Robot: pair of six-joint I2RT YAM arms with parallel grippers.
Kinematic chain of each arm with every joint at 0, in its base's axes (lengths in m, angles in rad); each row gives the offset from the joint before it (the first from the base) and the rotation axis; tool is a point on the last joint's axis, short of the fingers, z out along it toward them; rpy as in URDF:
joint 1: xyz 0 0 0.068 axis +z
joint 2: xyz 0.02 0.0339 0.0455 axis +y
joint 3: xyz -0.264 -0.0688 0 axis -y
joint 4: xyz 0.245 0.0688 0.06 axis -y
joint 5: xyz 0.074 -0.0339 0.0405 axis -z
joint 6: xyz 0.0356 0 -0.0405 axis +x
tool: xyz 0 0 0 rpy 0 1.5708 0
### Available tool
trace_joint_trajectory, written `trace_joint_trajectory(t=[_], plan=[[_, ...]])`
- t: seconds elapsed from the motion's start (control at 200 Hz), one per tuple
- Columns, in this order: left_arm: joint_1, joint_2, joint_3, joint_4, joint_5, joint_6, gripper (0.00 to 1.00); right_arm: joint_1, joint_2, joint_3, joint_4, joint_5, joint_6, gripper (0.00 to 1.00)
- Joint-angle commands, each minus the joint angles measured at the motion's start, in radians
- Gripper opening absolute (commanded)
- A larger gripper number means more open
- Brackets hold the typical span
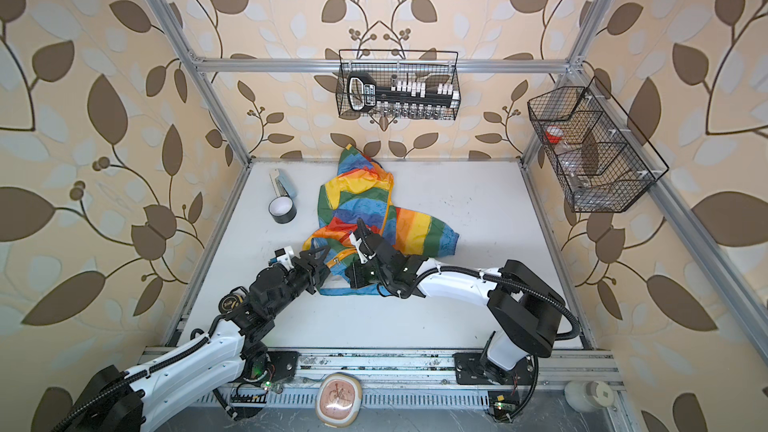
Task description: Zip up the jacket
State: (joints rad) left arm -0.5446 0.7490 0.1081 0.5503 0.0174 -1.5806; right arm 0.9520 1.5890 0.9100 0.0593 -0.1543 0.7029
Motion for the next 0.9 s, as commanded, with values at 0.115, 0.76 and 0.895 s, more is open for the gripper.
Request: trace_joint_trajectory(t=[0.115, 0.76, 0.895], plan=[[-0.008, -0.033, 0.002, 0.012, -0.008, 0.03, 0.3, -0.013, -0.029, -0.031, 0.031, -0.025, 0.014, 0.0], [-0.012, 0.01, 0.03, 0.019, 0.06, 0.102, 0.18, -0.027, -0.031, -0.033, 0.034, -0.034, 0.013, 0.0], [-0.013, 0.01, 0.031, 0.017, 0.059, 0.102, 0.11, -0.028, -0.031, -0.037, 0.036, -0.036, 0.013, 0.0]])
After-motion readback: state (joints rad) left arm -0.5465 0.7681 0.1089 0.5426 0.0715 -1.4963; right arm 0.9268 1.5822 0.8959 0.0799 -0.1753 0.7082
